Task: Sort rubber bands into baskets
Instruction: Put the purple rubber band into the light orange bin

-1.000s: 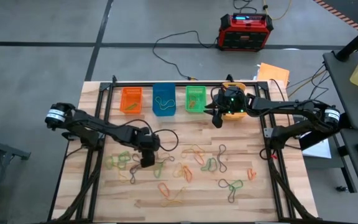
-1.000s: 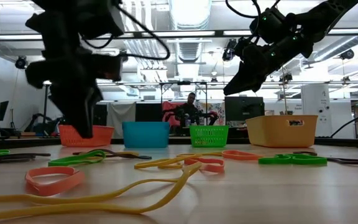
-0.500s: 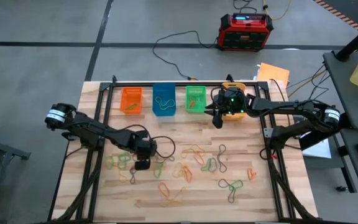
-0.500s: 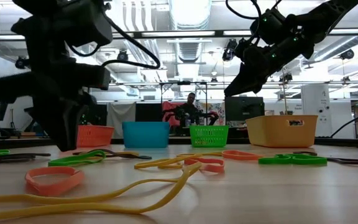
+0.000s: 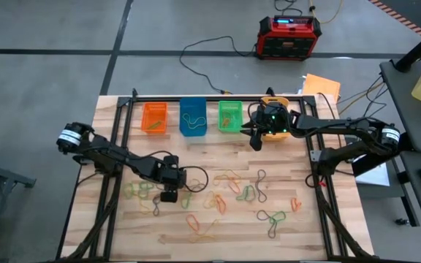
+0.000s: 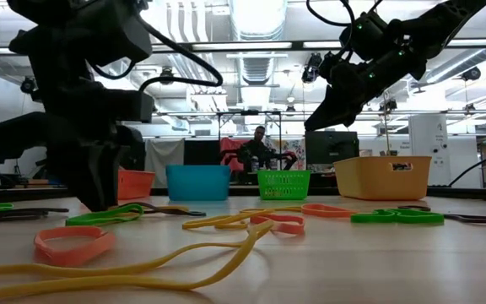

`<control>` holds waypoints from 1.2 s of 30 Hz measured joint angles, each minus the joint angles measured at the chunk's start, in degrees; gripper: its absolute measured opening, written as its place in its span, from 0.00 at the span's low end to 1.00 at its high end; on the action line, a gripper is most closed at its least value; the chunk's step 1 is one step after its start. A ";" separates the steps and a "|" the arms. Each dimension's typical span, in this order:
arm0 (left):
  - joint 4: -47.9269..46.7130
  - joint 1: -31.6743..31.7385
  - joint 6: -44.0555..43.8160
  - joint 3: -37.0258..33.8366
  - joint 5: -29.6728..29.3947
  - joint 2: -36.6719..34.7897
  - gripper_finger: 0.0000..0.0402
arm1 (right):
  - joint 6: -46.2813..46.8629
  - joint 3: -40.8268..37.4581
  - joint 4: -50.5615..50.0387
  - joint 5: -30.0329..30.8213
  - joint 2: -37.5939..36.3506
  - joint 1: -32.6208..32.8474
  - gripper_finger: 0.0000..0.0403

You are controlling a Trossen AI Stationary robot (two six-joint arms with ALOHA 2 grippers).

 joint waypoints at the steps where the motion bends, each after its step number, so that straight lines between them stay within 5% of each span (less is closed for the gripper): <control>1: -0.02 -0.03 -0.09 0.01 -0.03 0.19 0.25 | 0.01 -0.01 -0.01 0.00 0.00 0.00 0.24; 17: -1.58 -0.14 -1.62 0.12 1.51 -0.82 0.01 | 0.21 -0.02 0.00 0.00 0.00 0.00 0.24; 31: -8.71 -0.11 0.99 5.58 2.16 -6.66 0.00 | 0.03 -0.02 0.00 0.00 0.00 -0.02 0.24; 36: -8.66 -0.11 4.22 7.74 -3.13 -13.76 0.00 | 0.02 -0.02 0.00 -0.02 0.00 0.00 0.24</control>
